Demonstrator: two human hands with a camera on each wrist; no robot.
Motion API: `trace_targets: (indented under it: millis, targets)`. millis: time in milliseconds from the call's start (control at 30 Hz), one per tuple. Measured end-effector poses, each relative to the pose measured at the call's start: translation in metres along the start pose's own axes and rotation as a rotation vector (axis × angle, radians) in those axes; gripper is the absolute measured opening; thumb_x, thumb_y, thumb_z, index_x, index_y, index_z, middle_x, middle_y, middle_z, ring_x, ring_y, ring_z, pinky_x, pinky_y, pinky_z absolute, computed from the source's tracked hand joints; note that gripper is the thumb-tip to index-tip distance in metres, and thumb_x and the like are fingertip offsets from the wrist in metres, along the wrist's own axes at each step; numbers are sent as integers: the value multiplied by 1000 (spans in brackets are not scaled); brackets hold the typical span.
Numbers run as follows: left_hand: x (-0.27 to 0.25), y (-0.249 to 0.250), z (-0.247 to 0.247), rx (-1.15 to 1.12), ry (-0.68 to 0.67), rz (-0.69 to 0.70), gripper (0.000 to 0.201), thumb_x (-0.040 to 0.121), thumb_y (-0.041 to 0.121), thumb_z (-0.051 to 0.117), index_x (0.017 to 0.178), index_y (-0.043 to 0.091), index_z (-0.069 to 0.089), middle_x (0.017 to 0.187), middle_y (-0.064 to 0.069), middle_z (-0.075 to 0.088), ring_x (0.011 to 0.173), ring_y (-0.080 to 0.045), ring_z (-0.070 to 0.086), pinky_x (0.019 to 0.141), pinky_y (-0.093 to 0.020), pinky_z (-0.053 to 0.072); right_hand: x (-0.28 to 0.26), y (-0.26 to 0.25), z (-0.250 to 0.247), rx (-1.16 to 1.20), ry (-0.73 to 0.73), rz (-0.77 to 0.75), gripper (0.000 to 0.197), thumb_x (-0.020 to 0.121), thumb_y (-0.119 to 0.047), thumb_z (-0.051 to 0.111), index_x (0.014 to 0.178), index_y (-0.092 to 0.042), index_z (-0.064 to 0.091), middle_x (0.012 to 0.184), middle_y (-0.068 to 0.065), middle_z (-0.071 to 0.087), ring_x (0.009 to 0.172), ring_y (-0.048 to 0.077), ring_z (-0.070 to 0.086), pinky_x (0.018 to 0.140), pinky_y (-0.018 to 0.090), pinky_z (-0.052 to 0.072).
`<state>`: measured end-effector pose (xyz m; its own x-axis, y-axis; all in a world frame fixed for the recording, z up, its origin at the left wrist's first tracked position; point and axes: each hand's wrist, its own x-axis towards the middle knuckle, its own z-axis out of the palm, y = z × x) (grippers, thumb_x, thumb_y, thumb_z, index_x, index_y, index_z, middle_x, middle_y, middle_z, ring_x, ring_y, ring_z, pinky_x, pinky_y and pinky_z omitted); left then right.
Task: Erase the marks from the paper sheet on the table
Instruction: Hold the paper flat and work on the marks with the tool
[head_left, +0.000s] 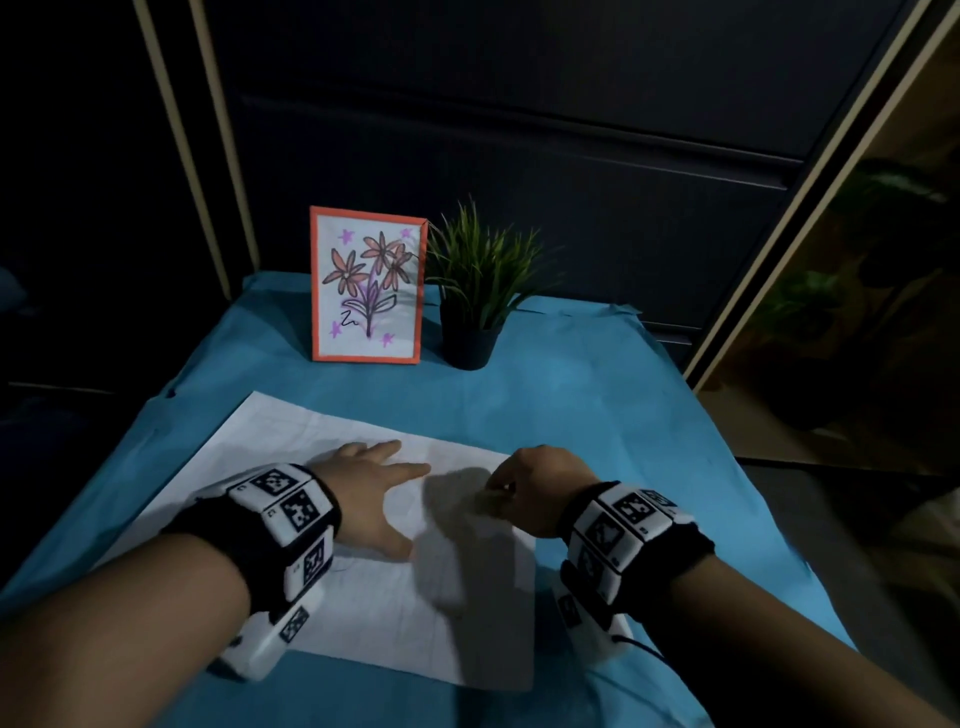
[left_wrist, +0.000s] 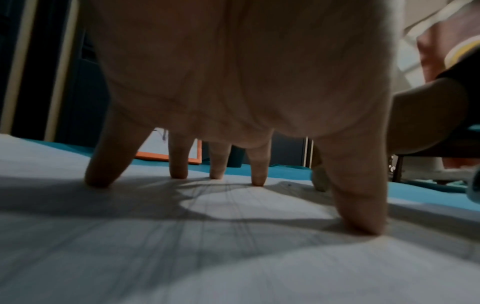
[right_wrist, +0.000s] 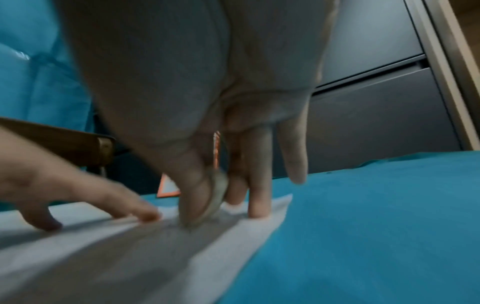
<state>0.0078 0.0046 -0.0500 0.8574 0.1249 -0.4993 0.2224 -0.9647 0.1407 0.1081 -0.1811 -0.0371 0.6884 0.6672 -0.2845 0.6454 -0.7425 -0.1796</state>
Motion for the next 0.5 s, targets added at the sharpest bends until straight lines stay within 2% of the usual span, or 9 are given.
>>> trace_targets:
  millis: [133,267,400,500]
  targets:
    - [0,2,1,-34,6,-10,98,73,67,66,149,48,8,162,7,-7,148,-22,-3,120,-42,12,-2,-8,5,-11,78,-30,25,90,-27,54,111,-27,66,114,4,61,108,29,57,79,28,44]
    - [1,1,2,-36,-3,-15,99,72,68,67,149,49,8,161,8,-7,148,-22,-4,120,-44,12,-12,-11,9,43,-31,-98,28,89,-35,57,113,-24,67,117,3,62,111,25,56,91,29,47]
    - [1,1,2,-36,-2,-10,98,74,66,67,149,48,8,162,7,-7,148,-22,-3,119,-45,13,-1,-7,8,107,55,-22,23,88,-25,55,105,-20,69,110,9,62,106,29,57,79,24,43]
    - [1,2,2,-38,-10,-16,98,73,67,67,149,48,8,161,8,-7,148,-22,-3,119,-46,13,-4,-6,11,88,6,-36,20,87,-31,58,98,-19,71,102,8,66,100,29,60,75,24,42]
